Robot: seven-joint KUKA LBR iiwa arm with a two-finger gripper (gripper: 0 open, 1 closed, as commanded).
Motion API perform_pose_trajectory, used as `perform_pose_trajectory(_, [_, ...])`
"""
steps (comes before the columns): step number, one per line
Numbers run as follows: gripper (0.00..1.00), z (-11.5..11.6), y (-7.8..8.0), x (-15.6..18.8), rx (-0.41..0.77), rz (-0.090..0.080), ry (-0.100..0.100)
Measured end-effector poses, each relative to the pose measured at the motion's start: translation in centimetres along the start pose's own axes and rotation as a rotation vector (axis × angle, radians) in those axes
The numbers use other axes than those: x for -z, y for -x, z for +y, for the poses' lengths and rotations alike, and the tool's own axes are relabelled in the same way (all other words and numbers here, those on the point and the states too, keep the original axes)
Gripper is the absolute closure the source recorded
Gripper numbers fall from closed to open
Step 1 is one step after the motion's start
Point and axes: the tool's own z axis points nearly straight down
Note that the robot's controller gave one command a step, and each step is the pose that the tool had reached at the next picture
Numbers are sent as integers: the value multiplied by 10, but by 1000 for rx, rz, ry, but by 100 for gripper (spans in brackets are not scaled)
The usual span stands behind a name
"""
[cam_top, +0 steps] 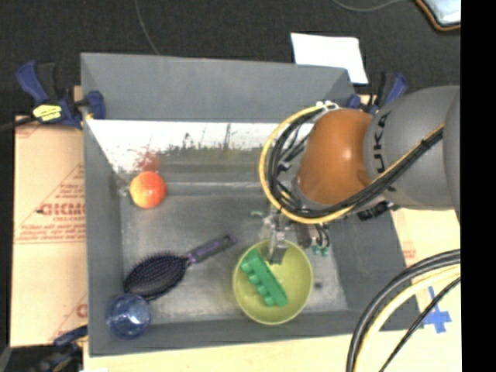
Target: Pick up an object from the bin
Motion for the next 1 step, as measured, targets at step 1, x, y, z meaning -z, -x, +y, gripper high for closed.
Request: perform_pose_trajectory(1, [100,0,0,40,4,3,0])
